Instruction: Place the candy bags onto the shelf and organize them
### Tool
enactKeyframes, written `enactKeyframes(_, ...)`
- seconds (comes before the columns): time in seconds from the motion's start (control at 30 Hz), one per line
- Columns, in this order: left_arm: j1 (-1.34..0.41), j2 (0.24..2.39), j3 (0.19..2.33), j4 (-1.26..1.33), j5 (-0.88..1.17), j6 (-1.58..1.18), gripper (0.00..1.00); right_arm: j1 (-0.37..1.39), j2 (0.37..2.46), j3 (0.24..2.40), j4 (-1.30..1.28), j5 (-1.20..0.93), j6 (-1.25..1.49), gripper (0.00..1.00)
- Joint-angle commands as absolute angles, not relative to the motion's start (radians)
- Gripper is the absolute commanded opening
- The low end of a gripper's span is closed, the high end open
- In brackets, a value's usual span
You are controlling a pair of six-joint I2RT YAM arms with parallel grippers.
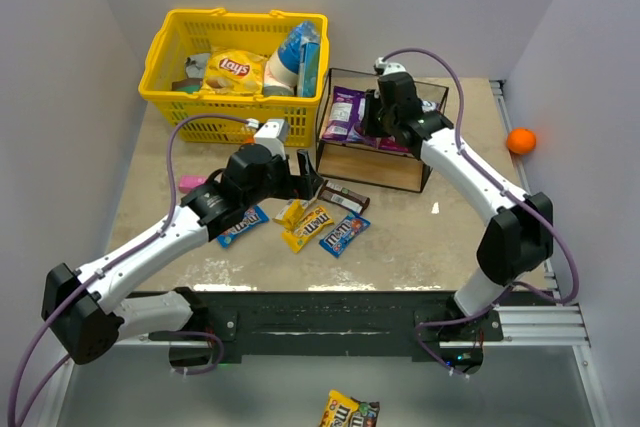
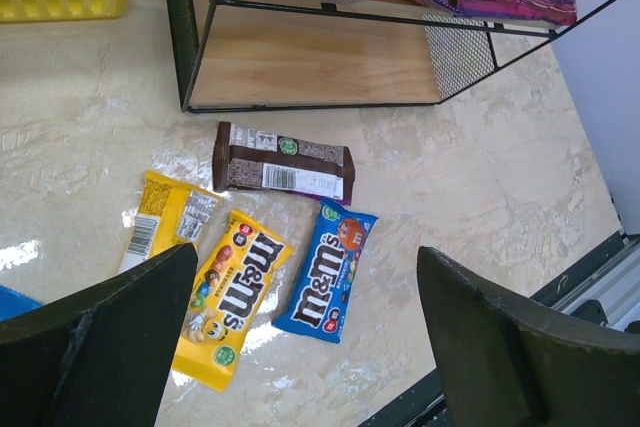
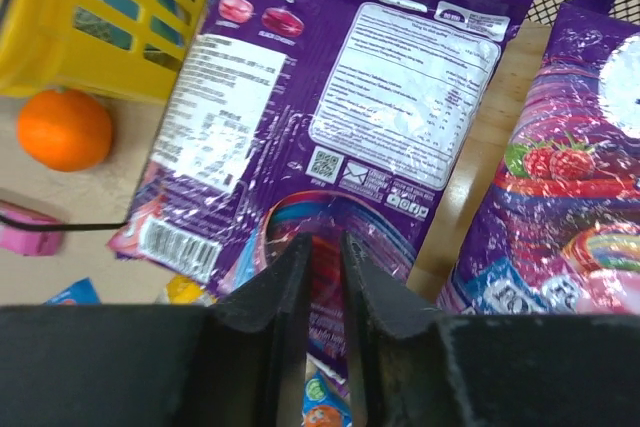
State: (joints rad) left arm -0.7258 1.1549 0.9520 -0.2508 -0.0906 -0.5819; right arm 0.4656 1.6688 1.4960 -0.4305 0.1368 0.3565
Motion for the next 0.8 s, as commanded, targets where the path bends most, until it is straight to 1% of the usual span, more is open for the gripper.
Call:
enactKeyframes(0.0, -0.715, 1.123, 0.962, -0.242, -0.112, -0.571, 0.97, 0.471, 1.537, 1.505, -0.390, 0.106, 0.370, 0.27)
enactKeyframes(0.07, -0.715, 1.115, 0.962, -0.248, -0.127, -0.577, 1.00, 0.471, 1.494, 1.523, -0.411, 0.100, 0.382, 0.31)
enactKeyframes(0.1, -0.715, 1.112, 0.960, -0.258, -0.133, -0.583, 0.99, 0.472, 1.482, 1.528, -0.435, 0.089, 0.383, 0.36)
enactKeyframes(0.13, -0.716, 1.108, 0.960, -0.259, -0.140, -0.584, 0.99, 0.472, 1.468, 1.526, -0.448, 0.060, 0.383, 0.43)
enactKeyframes(0.17, -0.715, 1.104, 0.960, -0.264, -0.149, -0.586, 0.99, 0.472, 1.438, 1.519, -0.465, 0.052, 0.385, 0.46)
enactKeyframes(0.2, -0.715, 1.101, 0.956, -0.268, -0.152, -0.589, 1.00, 0.476, 1.416, 1.505, -0.469, 0.052, 0.391, 0.53)
enactKeyframes(0.23, -0.715, 1.094, 0.951, -0.270, -0.153, -0.592, 0.99, 0.477, 1.393, 1.458, -0.471, 0.049, 0.394, 0.63)
enactKeyframes(0.3, -0.715, 1.086, 0.939, -0.271, -0.158, -0.598, 0.99, 0.480, 1.318, 1.398, -0.463, 0.014, 0.391, 0.72)
enactKeyframes(0.33, -0.715, 1.077, 0.921, -0.273, -0.163, -0.609, 1.00, 0.482, 1.292, 1.328, -0.459, 0.002, 0.388, 0.79)
enactKeyframes(0.4, -0.713, 1.066, 0.876, -0.279, -0.182, -0.626, 0.99, 0.494, 1.199, 1.244, -0.422, -0.061, 0.387, 0.82)
enactKeyframes(0.43, -0.715, 1.054, 0.856, -0.279, -0.192, -0.647, 0.99, 0.498, 1.165, 1.161, -0.407, -0.075, 0.400, 0.84)
enactKeyframes(0.5, -0.713, 1.045, 0.797, -0.278, -0.212, -0.693, 0.99, 0.512, 1.114, 1.086, -0.371, -0.116, 0.408, 0.84)
enactKeyframes(0.63, -0.712, 1.029, 0.686, -0.236, -0.209, -0.779, 1.00, 0.560, 1.037, 0.927, -0.342, -0.118, 0.461, 0.81)
enactKeyframes(0.77, -0.710, 1.068, 0.609, -0.118, -0.120, -0.807, 0.99, 0.621, 1.046, 0.809, -0.276, -0.074, 0.540, 0.79)
